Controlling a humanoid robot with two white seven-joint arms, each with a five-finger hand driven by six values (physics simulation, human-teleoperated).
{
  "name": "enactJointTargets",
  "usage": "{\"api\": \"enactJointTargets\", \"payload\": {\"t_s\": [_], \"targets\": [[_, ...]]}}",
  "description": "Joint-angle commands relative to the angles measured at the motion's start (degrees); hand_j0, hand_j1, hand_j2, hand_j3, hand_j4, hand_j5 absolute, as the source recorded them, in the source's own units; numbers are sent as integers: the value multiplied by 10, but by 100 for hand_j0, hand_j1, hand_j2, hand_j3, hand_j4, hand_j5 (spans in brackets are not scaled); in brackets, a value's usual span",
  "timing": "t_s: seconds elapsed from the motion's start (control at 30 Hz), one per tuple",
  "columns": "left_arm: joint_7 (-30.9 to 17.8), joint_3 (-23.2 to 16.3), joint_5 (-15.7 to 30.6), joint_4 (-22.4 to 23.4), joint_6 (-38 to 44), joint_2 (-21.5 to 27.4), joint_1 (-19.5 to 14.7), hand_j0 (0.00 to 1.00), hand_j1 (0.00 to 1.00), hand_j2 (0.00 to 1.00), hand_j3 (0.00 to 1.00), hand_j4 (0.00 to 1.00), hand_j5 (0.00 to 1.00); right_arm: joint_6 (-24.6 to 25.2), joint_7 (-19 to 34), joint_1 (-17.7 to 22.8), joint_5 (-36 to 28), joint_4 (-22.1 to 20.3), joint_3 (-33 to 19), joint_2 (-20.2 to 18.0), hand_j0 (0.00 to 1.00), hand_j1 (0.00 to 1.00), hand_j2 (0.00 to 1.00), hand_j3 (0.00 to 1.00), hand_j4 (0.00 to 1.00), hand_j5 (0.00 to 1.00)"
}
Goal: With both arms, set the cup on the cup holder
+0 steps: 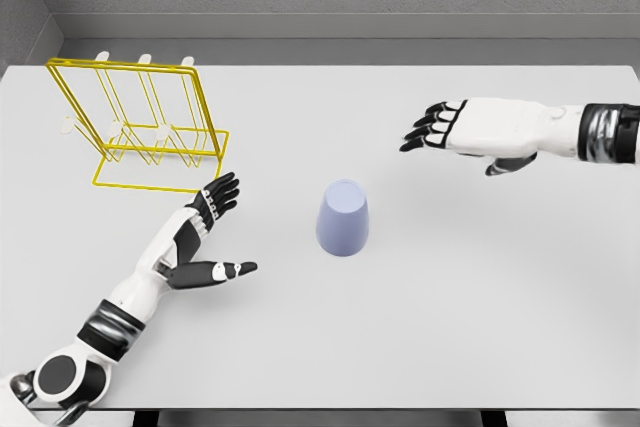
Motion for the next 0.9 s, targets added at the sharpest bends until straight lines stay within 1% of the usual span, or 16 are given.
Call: {"api": "enactJointTargets", "payload": {"t_s": [0.0,0.07,0.1,0.13,0.17,0.2,0.3,0.37,0.43,0.47,0.53,0.63,0.7,0.77,0.8,0.87], "targets": [[3,1,-1,1,14,-9,0,100,100,100,100,100,100,2,0,2,-62,28,-3,-54,100,100,100,100,100,100],[3,0,-1,2,18,-18,-2,100,100,100,100,100,100,2,0,-4,-62,37,-3,-46,100,100,100,100,100,100],[3,0,-2,1,19,-24,-2,100,100,100,100,100,100,2,0,-3,-61,55,-2,-41,100,100,100,100,100,100],[3,0,-13,1,25,-36,-9,100,100,100,100,100,100,2,0,-6,-60,114,-3,-36,100,100,100,100,100,100],[3,0,-27,1,32,-46,-11,100,100,100,100,100,100,2,0,-32,-60,161,-3,8,100,100,100,100,100,100],[3,0,-28,1,37,-47,-15,100,100,100,100,100,100,2,0,-40,-56,187,0,44,100,100,100,100,100,100],[3,-1,-28,1,50,-51,-26,100,100,100,100,100,100,2,0,-33,-55,191,1,117,100,100,100,100,100,100],[3,-3,-30,1,53,-56,-27,100,100,100,100,100,100,2,0,-22,-56,152,31,99,100,100,100,100,100,100],[3,-5,-30,1,66,-57,-28,100,100,100,100,100,100,2,0,-21,-62,141,41,58,100,100,100,100,100,100],[3,-6,-30,1,76,-58,-37,100,100,100,100,100,100,2,-1,-18,-61,142,37,59,100,100,100,100,100,100],[3,-7,-32,2,79,-65,-38,100,100,100,100,100,100,2,-5,-23,-61,144,55,61,100,100,100,100,100,100],[3,-7,-55,1,94,-84,-39,100,100,100,100,100,100,2,-1,-26,-59,146,50,63,100,100,100,100,100,100],[4,-7,-63,2,95,-93,-39,100,100,100,100,100,100,2,-1,-30,-55,147,48,82,100,100,100,100,100,100],[4,-8,-72,4,98,-104,-39,100,100,100,100,100,100,2,-5,-29,-56,151,51,84,100,100,100,100,100,100],[4,-8,-79,4,98,-112,-43,100,100,100,100,100,100,2,-6,-29,-57,154,51,95,100,100,100,100,100,100],[4,-9,-79,7,99,-116,-44,100,100,100,100,100,100,2,-8,-31,-58,152,49,97,100,100,100,100,100,100]]}}
